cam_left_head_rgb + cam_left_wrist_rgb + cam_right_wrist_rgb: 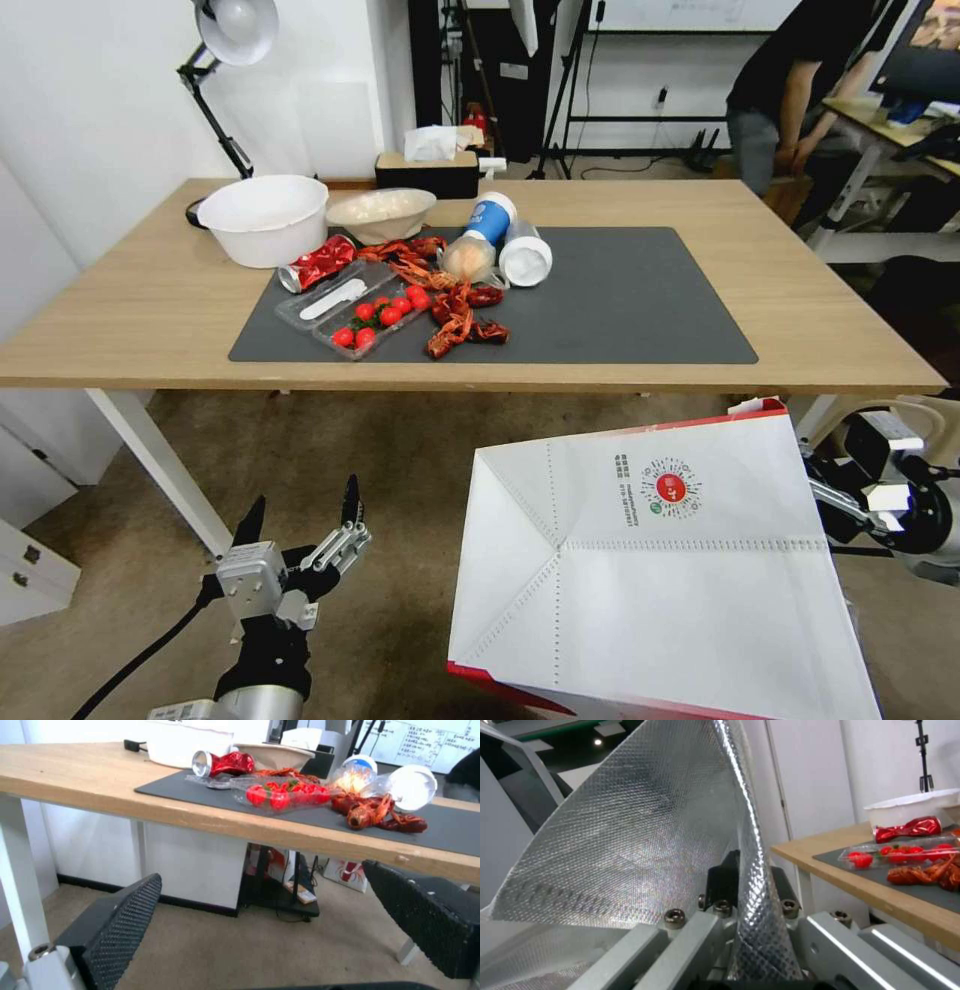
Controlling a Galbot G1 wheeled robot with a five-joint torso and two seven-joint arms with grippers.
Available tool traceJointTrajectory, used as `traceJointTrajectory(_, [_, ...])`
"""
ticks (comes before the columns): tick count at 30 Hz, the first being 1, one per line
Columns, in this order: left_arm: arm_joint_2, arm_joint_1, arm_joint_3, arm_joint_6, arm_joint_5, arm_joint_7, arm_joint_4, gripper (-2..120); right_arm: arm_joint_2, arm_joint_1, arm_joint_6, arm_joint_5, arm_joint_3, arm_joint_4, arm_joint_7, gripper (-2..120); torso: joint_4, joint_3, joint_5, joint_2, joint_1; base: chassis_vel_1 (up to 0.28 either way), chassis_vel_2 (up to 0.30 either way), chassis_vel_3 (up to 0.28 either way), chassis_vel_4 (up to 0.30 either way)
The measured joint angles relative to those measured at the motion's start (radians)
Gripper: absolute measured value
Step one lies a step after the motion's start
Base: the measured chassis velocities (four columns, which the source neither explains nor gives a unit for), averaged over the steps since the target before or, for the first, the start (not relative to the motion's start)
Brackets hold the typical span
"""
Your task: Pick up the food delivery bag from the floor and place it on the table.
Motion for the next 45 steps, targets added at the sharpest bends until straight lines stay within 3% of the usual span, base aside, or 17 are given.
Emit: traceJointTrajectory(45, [0.001, 0.0, 0.004, 0.002, 0.001, -0.001, 0.0, 100, 0.009, -0.01, 0.003, -0.011, 0.004, 0.012, 0.01, 0, 0.0001, 0.116, 0.0, 0.204, 0.088, 0.0, 0.0, 0.0, 0.0])
